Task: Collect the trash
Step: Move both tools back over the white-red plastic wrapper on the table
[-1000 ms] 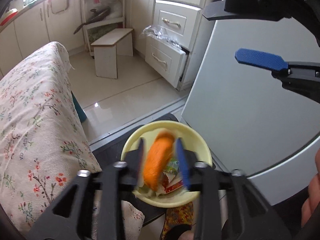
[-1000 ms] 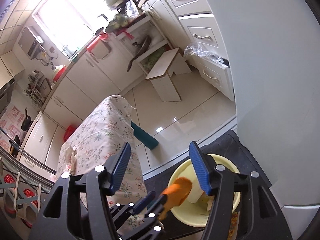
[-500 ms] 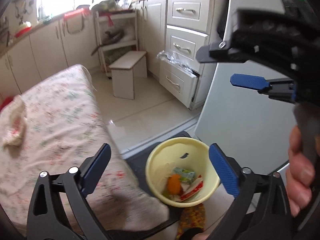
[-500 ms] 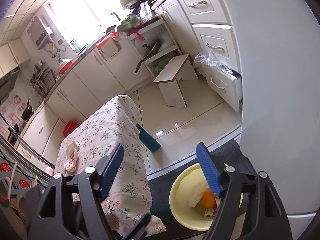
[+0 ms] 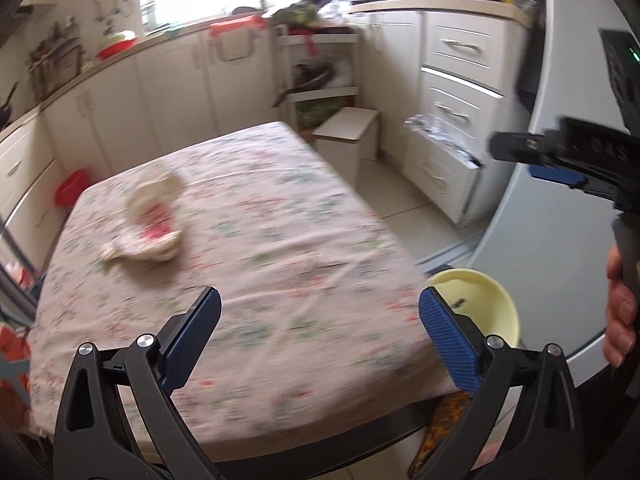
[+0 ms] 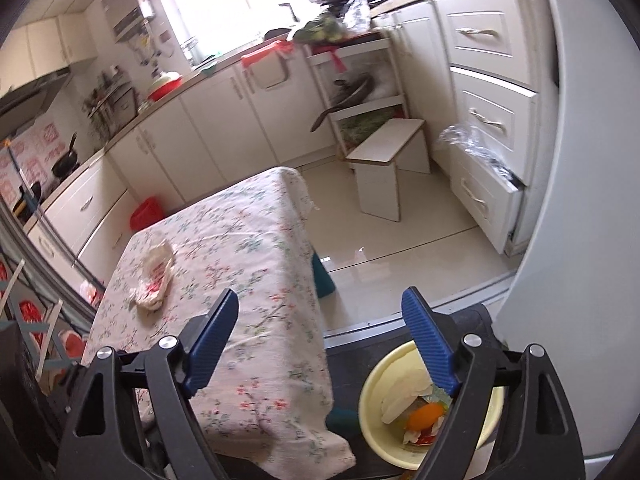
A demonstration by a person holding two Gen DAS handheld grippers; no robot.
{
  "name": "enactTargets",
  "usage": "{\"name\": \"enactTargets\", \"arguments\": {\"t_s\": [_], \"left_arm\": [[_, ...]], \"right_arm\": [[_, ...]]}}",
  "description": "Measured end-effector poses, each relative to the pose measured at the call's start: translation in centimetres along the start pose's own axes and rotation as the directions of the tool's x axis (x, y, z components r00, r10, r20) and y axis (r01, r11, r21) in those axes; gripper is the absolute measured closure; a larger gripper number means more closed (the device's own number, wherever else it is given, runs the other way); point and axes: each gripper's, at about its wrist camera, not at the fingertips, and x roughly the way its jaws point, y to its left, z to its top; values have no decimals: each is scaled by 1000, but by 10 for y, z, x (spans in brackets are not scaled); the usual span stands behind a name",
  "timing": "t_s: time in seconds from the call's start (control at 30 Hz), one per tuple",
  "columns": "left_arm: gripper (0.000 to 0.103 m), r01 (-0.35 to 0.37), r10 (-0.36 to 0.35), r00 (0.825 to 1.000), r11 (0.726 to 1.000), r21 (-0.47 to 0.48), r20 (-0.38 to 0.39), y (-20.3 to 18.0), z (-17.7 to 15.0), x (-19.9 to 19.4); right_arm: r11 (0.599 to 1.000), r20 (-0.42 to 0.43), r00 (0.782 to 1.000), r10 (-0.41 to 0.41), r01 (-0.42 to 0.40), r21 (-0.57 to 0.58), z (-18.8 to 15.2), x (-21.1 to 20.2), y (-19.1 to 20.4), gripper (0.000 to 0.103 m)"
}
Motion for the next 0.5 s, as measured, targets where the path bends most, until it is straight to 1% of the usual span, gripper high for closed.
{"name": "enactTargets", "arguments": {"t_s": [0.1, 0.23, 0.33, 0.37, 0.5], "left_arm": [[8, -57, 57, 998, 998, -39, 1, 37, -6, -4], [8, -139, 139, 990, 983, -119, -2, 94, -13, -9], [8, -192, 196, 981, 958, -214, -2, 141, -18, -14], [8, -204, 210, 978, 945, -257, -4, 158, -20, -16], [8, -223, 233, 972, 897, -381, -21, 201, -33, -17]], "right_arm": [[999, -12, 1000, 16, -17, -47, -4, 8, 22, 20], [992, -31, 999, 34, -38, -123, -9, 19, 53, 18], [983, -54, 997, 52, -60, -172, -14, 31, 78, 18], [980, -63, 996, 57, -68, -185, -16, 35, 85, 18], [967, -94, 993, 78, -98, -237, -24, 49, 117, 18]]}}
